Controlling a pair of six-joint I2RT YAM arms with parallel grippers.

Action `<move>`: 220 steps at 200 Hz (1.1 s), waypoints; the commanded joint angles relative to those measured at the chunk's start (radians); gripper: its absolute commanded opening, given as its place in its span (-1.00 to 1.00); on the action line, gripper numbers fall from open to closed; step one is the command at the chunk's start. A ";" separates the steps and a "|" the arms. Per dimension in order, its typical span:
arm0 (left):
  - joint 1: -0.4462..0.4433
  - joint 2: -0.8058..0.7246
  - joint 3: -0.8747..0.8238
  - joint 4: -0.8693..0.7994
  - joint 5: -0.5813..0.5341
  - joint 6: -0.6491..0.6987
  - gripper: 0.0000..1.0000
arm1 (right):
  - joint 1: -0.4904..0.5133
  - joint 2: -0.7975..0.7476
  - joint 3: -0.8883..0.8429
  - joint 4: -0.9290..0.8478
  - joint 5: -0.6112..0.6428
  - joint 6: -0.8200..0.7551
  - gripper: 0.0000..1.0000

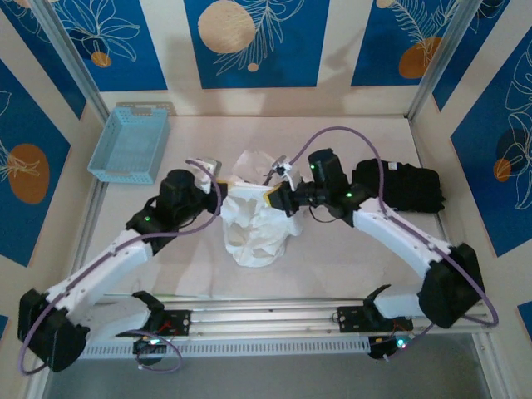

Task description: Fold the inside-out t-shirt

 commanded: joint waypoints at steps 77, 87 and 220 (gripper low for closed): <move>0.018 0.240 0.064 -0.012 -0.257 0.093 -0.84 | -0.138 0.098 0.031 0.068 -0.442 0.242 -1.00; 0.017 0.294 0.082 -0.018 -0.246 0.086 -0.67 | -0.139 0.137 0.031 0.103 -0.448 0.280 -1.00; -0.085 0.322 -0.054 0.157 0.221 0.165 0.38 | -0.198 0.205 0.097 0.016 -0.580 0.232 -1.00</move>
